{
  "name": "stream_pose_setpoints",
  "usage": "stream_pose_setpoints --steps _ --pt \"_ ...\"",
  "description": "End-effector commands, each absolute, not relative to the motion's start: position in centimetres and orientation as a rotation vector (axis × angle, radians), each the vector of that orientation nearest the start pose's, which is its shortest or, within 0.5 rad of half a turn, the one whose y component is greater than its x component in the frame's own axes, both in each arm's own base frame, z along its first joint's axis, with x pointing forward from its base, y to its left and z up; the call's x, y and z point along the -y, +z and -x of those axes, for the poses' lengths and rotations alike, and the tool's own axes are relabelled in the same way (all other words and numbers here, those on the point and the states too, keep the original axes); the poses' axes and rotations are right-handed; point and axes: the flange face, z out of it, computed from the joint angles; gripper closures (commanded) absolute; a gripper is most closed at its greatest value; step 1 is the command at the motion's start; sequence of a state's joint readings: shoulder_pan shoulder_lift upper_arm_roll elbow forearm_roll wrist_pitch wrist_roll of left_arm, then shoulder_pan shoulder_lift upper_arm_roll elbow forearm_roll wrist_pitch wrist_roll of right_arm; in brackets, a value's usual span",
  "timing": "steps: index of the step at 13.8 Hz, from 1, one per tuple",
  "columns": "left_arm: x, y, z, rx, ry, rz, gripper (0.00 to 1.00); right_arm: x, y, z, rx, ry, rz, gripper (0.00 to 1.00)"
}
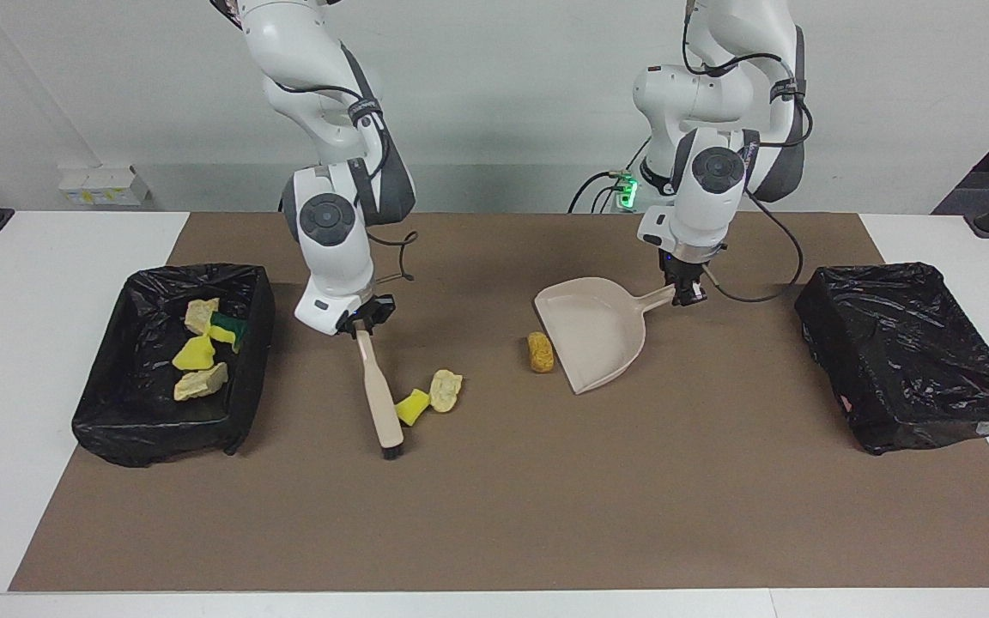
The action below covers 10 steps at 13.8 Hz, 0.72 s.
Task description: Sweep and dump trash in bin
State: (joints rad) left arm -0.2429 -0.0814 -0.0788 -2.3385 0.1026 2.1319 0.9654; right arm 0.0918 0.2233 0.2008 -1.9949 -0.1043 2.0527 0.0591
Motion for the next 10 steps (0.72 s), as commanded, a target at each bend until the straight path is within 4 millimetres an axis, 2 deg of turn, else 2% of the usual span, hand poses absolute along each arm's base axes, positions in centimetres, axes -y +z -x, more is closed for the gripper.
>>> stream_pose_setpoints --steps 1,4,5,7,10 --pt "14.3 35.6 -45.2 -1.931 0.208 2.398 1.0 -21.2 32.2 -54.8 0.38 0.246 3.157 1.0" --pt "14.3 35.7 -45.2 -1.915 0.206 2.413 1.0 -30.5 32.3 -52.0 0.294 0.248 3.086 1.0" --pt "14.3 35.7 -45.2 -1.913 0.204 2.414 1.0 -32.5 31.9 -51.1 0.267 0.245 3.071 1.0" --pt "14.3 35.7 -45.2 -1.91 0.205 2.418 1.0 -37.0 31.9 -48.1 0.284 0.272 3.035 1.0" --pt "14.3 35.7 -45.2 -1.91 0.207 2.42 1.0 -42.1 33.3 -43.5 0.267 0.291 3.015 1.0"
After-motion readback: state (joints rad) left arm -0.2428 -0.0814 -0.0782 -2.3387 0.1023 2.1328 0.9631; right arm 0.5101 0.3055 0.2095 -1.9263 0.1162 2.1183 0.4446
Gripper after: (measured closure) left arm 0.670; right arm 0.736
